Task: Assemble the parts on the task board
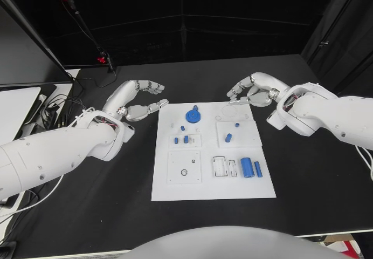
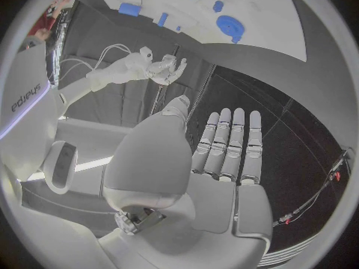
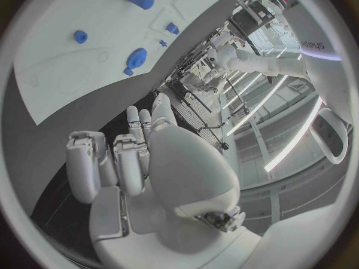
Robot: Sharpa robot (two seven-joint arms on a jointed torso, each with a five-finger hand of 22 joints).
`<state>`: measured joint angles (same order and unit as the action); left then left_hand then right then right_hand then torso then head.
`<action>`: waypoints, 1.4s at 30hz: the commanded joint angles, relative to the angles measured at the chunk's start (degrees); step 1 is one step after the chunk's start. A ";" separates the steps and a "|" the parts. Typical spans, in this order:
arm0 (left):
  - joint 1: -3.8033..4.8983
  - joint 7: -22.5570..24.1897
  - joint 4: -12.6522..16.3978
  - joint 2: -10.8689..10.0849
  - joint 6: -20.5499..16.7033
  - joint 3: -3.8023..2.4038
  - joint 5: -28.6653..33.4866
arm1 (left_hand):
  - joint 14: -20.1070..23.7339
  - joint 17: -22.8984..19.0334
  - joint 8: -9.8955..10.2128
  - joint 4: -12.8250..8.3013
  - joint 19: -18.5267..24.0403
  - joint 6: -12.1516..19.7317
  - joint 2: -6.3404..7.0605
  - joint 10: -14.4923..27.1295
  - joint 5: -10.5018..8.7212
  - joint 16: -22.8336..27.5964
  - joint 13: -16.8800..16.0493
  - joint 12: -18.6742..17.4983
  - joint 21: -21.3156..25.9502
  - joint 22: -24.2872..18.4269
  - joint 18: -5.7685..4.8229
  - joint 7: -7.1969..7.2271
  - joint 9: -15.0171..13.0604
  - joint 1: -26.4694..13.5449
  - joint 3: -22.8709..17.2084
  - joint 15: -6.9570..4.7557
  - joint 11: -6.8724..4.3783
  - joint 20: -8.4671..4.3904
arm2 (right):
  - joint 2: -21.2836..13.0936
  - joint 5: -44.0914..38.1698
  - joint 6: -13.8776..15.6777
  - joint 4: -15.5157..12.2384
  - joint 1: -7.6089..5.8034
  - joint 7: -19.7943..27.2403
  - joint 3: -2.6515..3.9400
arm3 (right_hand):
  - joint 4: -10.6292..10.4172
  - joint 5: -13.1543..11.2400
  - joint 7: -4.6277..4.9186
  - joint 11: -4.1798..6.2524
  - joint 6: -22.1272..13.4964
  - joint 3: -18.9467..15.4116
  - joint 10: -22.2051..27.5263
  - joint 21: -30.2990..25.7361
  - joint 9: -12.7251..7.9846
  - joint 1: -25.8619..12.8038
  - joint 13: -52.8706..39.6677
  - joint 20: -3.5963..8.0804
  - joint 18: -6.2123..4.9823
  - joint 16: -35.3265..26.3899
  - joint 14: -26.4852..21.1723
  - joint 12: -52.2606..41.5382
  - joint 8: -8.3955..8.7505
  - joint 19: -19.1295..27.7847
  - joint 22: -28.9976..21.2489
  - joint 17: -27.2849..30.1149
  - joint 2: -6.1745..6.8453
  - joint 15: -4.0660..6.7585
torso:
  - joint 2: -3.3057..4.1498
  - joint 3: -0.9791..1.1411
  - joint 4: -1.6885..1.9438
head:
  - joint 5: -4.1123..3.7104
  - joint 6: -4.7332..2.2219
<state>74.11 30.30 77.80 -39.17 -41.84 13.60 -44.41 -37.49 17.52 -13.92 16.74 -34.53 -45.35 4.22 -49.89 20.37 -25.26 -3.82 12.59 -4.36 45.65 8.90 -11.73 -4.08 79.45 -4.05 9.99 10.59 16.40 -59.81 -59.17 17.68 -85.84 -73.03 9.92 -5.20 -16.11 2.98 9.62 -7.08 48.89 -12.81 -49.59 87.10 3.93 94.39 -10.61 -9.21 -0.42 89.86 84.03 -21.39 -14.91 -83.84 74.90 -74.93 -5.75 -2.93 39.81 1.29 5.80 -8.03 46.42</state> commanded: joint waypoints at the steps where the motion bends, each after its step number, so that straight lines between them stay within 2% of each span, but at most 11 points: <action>1: -0.02 9.53 0.85 -0.26 4.26 -0.04 17.99 | 2.66 -1.26 -0.07 -0.06 1.24 1.80 -0.69 2.01 -1.50 0.67 0.03 0.34 0.88 -1.57 0.24 -1.66 0.14 -1.39 1.81 0.73 0.60 0.22 | 0.36 -13.94 -1.77 0.05 0.23 -4.00 -0.01 | -0.19 -0.29 -0.17 0.06 0.90 0.22 -0.94 0.25 -0.06 0.89 0.91 0.27 -0.45 0.14 5.97 0.64 0.48 -4.08 13.74 -15.07 0.07 0.13 | -0.03 0.10 -0.02 | -1.05 -0.28; 4: -0.19 11.63 1.86 -0.77 6.03 -0.04 23.52 | 7.28 -2.64 0.52 -0.49 4.07 5.88 -0.57 5.99 -8.20 1.75 0.02 -0.20 0.93 -3.60 -1.06 -2.92 0.21 -5.47 5.37 2.08 1.95 0.26 | 0.65 -19.19 -2.89 -0.33 0.60 -5.66 -0.02 | -0.24 -0.30 -0.60 0.13 1.69 0.01 -1.70 0.44 -0.03 1.19 1.59 0.31 -0.38 0.14 5.97 1.12 0.68 -4.23 13.84 -15.07 0.70 0.23 | 0.01 0.11 -0.11 | -1.61 -0.50; 6: -0.30 12.56 2.60 -1.15 6.78 -0.04 25.80 | 9.59 -3.25 0.10 0.29 5.49 8.08 0.48 8.27 -11.37 1.57 -0.10 0.06 0.87 -4.92 -1.69 -3.57 0.08 -7.23 7.59 2.72 2.44 0.25 | 0.77 -22.53 -3.72 -0.67 0.95 -6.80 -0.02 | -0.36 -0.30 -1.01 0.19 2.18 -0.21 -2.26 0.56 -0.05 1.23 2.14 0.37 -0.34 0.14 5.97 1.58 0.96 -4.33 13.90 -15.07 1.15 0.27 | 0.01 0.12 -0.13 | -2.05 -0.67; 8: -0.42 13.35 3.43 -1.55 7.20 -0.04 27.38 | 11.08 -3.61 -0.51 0.32 6.06 9.46 1.59 9.68 -13.17 1.21 -0.19 0.53 0.84 -5.78 -2.01 -3.84 -0.05 -9.15 8.88 3.02 2.75 0.26 | 0.89 -25.98 -4.71 -0.98 1.41 -8.07 -0.02 | -0.43 -0.30 -1.40 0.34 2.69 -0.40 -2.66 0.54 -0.04 1.20 2.64 0.45 -0.35 0.13 5.96 2.01 1.16 -4.32 13.89 -15.04 1.51 0.36 | 0.04 0.08 -0.07 | -2.46 -0.73; 12: -0.58 14.08 4.49 -2.01 7.35 -0.03 28.53 | 13.03 -4.08 -2.25 0.34 6.62 11.04 1.54 11.25 -15.10 0.04 -0.41 1.98 0.74 -7.32 -2.34 -4.08 -0.38 -12.01 8.95 3.35 3.00 0.24 | 1.02 -30.06 -6.13 -1.37 2.23 -9.83 -0.03 | -0.52 -0.30 -1.66 0.46 3.10 -0.67 -3.04 0.55 -0.08 0.85 3.27 0.56 -0.34 0.07 5.93 2.60 1.56 -4.33 13.90 -14.92 1.89 0.48 | 0.03 0.10 -0.03 | -2.98 -0.87; 15: -0.64 14.50 4.91 -2.16 7.01 -0.03 28.89 | 13.49 -4.30 -3.71 0.28 6.28 12.03 1.34 12.31 -15.44 -1.33 -0.52 3.18 0.64 -8.01 -2.34 -4.14 -0.60 -12.06 8.56 3.37 3.12 0.24 | 1.01 -31.86 -6.79 -1.63 3.07 -11.00 -0.02 | -0.57 -0.30 -1.59 0.18 2.36 -0.96 -2.87 0.66 -0.25 0.12 3.86 0.55 -0.30 -0.04 5.87 3.28 2.47 -4.42 13.96 -14.70 2.38 0.35 | 0.09 0.10 0.00 | -3.27 -1.11; 18: -0.68 14.81 5.05 -2.25 6.80 -0.03 29.07 | 14.23 -4.60 -5.02 0.31 6.01 12.85 1.30 13.07 -15.47 -2.32 -0.61 4.32 0.59 -8.63 -2.37 -4.22 -0.78 -12.15 8.48 3.44 3.15 0.24 | 1.11 -33.08 -6.66 -1.66 3.75 -11.56 -0.02 | -0.56 -0.30 -1.55 0.07 2.28 -1.01 -2.88 0.74 -0.24 -0.24 4.14 0.50 -0.27 -0.10 5.84 3.57 2.78 -4.49 14.00 -14.57 2.57 0.27 | 0.02 0.05 -0.12 | -3.14 -1.17; 23: -0.71 14.93 4.98 -2.32 6.70 -0.03 29.19 | 14.63 -5.01 -6.80 0.25 5.54 13.45 0.91 13.48 -15.30 -3.70 -0.73 5.98 0.53 -9.35 -2.32 -4.18 -1.03 -11.77 8.24 3.38 3.12 0.22 | 1.44 -35.20 -5.74 -1.62 4.37 -12.85 -0.02 | -0.53 -0.30 -1.50 0.01 2.20 -1.00 -2.96 0.70 -0.22 -0.52 4.41 0.44 -0.28 -0.18 5.80 3.82 3.09 -4.47 13.98 -14.41 2.77 0.21 | 0.04 0.12 -0.14 | -2.99 -1.15; 27: -0.75 14.86 4.91 -2.29 6.65 -0.03 29.22 | 14.76 -5.47 -8.40 0.24 5.00 13.99 0.21 13.86 -14.74 -5.01 -0.75 7.46 0.45 -10.01 -2.21 -4.15 -1.18 -11.29 7.94 3.31 3.07 0.21 | 1.73 -37.10 -5.04 -1.56 4.61 -14.25 -0.02 | -0.46 -0.29 -1.55 0.07 2.34 -0.76 -2.90 0.72 -0.18 -0.42 4.64 0.43 -0.28 -0.17 5.80 4.07 3.22 -4.49 13.99 -14.41 2.83 0.21 | 0.04 0.17 -0.03 | -3.01 -1.13; 31: -0.79 14.70 4.91 -2.29 6.58 -0.03 29.23 | 14.86 -5.90 -9.56 0.21 4.56 14.43 -0.43 14.20 -14.30 -5.96 -0.71 8.54 0.39 -10.49 -2.13 -4.13 -1.23 -10.78 7.71 3.26 3.03 0.21 | 1.88 -38.87 -4.88 -1.69 4.70 -15.31 -0.02 | -0.40 -0.29 -1.64 0.15 2.71 -0.34 -2.89 0.78 -0.12 -0.20 4.97 0.44 -0.26 -0.14 5.82 4.40 3.34 -4.54 14.02 -14.49 2.90 0.26 | 0.03 0.15 -0.08 | -2.96 -1.12; 42: -0.83 14.19 4.81 -2.28 6.53 -0.03 29.24 | 15.22 -6.99 -11.77 0.08 3.73 15.38 -1.97 14.94 -12.96 -7.78 -0.49 10.66 0.33 -11.48 -1.99 -4.11 -1.19 -9.40 7.47 3.20 3.00 0.20 | 1.88 -40.86 -3.08 -2.10 4.77 -16.53 -0.02 | -0.42 -0.29 -2.01 0.60 3.74 1.32 -3.17 0.83 -0.06 0.61 5.88 0.70 -0.24 -0.06 5.86 5.18 3.81 -4.60 14.04 -14.64 2.99 0.58 | 0.02 0.17 -0.07 | -3.21 -1.12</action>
<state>73.22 38.91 82.58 -41.46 -35.65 13.62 -15.51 -22.58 10.58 -25.48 16.76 -30.41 -30.40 2.75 -35.49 7.09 -32.90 -4.36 23.06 -3.84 34.21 7.50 -9.24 -5.22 70.16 3.76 13.19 13.59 16.47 -57.89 -98.00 13.18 -87.76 -68.20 -5.29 -5.23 -16.58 2.98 7.60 -6.75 52.35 -11.86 -52.53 87.64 3.79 94.47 -4.76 -9.01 -0.43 89.86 83.84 -16.41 -11.28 -84.04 74.90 -74.91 -2.94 -2.74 39.84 1.43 5.70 -11.15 45.35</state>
